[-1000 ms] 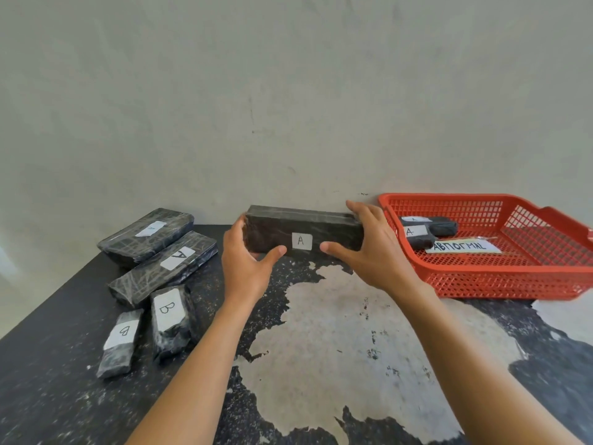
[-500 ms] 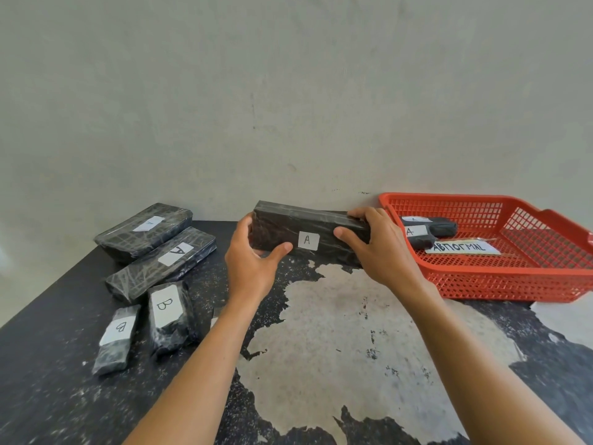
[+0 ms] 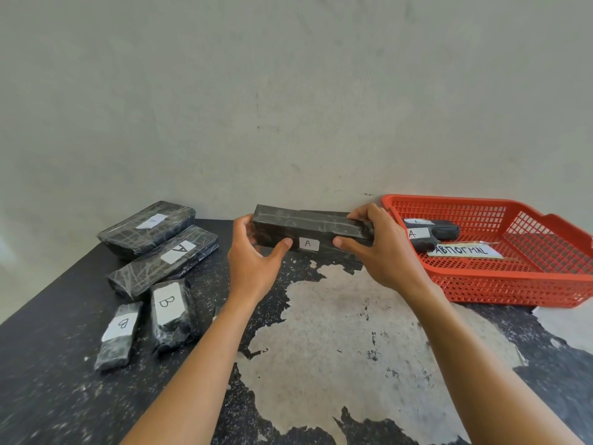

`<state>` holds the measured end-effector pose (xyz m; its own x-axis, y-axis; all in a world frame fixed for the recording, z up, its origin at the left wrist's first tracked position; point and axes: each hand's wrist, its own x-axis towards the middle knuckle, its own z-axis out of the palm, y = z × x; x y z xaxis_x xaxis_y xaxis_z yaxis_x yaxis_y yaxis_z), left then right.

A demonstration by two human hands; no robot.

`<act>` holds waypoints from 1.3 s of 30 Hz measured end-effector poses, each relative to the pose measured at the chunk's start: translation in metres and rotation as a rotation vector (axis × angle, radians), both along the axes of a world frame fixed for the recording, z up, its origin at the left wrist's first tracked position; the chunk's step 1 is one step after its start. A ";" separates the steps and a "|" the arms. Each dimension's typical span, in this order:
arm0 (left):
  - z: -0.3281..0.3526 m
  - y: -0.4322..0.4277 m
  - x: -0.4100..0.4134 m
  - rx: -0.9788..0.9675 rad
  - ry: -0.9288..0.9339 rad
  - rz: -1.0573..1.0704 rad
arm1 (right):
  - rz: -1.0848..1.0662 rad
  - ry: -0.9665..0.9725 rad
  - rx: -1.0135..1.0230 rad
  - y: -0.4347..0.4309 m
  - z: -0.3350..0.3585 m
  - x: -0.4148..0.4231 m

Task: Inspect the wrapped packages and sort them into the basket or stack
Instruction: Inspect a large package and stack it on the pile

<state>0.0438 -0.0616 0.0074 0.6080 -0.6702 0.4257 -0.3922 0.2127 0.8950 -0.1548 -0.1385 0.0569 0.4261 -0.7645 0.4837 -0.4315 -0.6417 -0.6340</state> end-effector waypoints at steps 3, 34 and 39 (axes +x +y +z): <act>0.002 0.001 0.000 0.038 0.058 -0.095 | 0.024 -0.001 -0.014 -0.001 0.000 -0.001; 0.001 0.001 -0.003 -0.107 0.071 -0.102 | 0.006 0.264 -0.025 -0.014 0.000 -0.017; 0.000 0.002 -0.007 -0.047 -0.009 -0.097 | -0.017 0.278 -0.048 -0.012 0.002 -0.017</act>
<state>0.0364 -0.0600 0.0070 0.5368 -0.7051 0.4633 -0.3757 0.2920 0.8796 -0.1719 -0.1510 0.0587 0.5349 -0.7517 0.3859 -0.5953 -0.6593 -0.4592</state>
